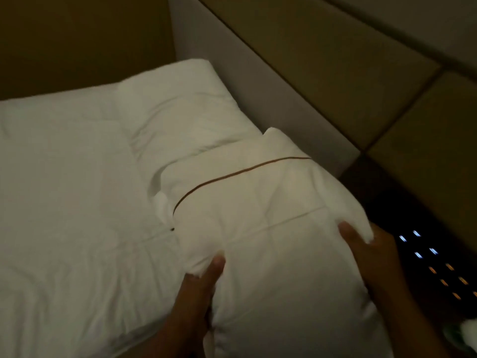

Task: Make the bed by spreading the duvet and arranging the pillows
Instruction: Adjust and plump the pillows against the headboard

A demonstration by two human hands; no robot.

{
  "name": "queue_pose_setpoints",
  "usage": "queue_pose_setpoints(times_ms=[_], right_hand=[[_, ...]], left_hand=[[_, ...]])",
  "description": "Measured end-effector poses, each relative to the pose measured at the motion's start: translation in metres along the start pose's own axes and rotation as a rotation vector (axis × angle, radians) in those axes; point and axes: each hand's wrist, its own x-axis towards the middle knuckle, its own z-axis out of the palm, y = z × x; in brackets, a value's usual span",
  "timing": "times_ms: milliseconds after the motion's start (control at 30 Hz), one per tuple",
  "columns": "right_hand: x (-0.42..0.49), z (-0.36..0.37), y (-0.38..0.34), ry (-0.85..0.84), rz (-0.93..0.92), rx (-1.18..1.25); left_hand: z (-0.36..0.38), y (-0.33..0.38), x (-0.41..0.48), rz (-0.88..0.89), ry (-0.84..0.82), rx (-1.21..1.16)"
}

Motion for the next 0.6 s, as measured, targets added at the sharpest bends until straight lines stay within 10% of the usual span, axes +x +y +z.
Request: queue_pose_setpoints(times_ms=[600], right_hand=[[0.13,0.201,-0.27,-0.089,-0.422,0.188]], left_hand=[[-0.047,0.317,0.167,0.437,-0.016,-0.017]])
